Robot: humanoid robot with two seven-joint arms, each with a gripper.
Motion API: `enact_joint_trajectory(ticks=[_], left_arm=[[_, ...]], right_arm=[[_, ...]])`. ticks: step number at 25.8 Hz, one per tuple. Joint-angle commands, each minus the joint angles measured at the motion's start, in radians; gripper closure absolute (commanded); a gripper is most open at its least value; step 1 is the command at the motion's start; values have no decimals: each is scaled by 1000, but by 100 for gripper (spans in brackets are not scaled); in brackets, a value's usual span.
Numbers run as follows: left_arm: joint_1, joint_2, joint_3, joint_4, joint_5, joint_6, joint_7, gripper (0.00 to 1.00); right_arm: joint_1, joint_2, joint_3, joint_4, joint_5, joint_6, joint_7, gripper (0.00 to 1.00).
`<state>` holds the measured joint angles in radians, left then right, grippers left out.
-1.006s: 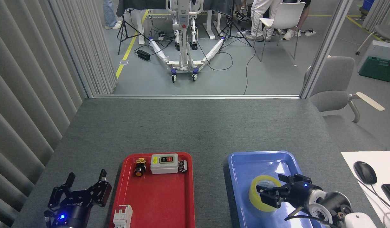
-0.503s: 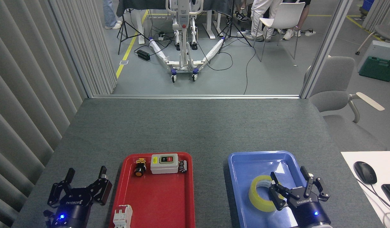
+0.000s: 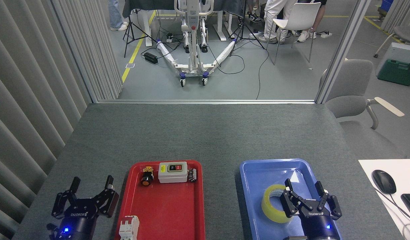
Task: Place and move tape with both arms
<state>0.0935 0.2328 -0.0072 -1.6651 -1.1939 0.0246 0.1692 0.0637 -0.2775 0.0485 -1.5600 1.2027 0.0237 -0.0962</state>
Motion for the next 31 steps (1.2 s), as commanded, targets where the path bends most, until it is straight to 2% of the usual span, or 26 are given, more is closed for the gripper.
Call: enact_joint_trajectory(ticks=[1, 10, 17, 26, 31], left_arm=[[-3, -3, -2, 19, 0, -2, 0, 0], [-52, 16, -14, 80, -3, -2, -2, 0], [-72, 8, -16, 90, -3, -61, -3, 0], [-97, 10, -16, 107, -1, -98, -10, 0], [-101, 3, -37, 162, -3, -126, -7, 0]], right_arm=[[1, 9, 2, 5, -37, -2, 4, 1], [5, -6, 10, 9, -34, -4, 0, 1], [5, -35, 11, 9, 51, -47, 4, 0], [7, -45, 10, 9, 52, -45, 4, 0], [5, -46, 8, 9, 52, -42, 4, 0]])
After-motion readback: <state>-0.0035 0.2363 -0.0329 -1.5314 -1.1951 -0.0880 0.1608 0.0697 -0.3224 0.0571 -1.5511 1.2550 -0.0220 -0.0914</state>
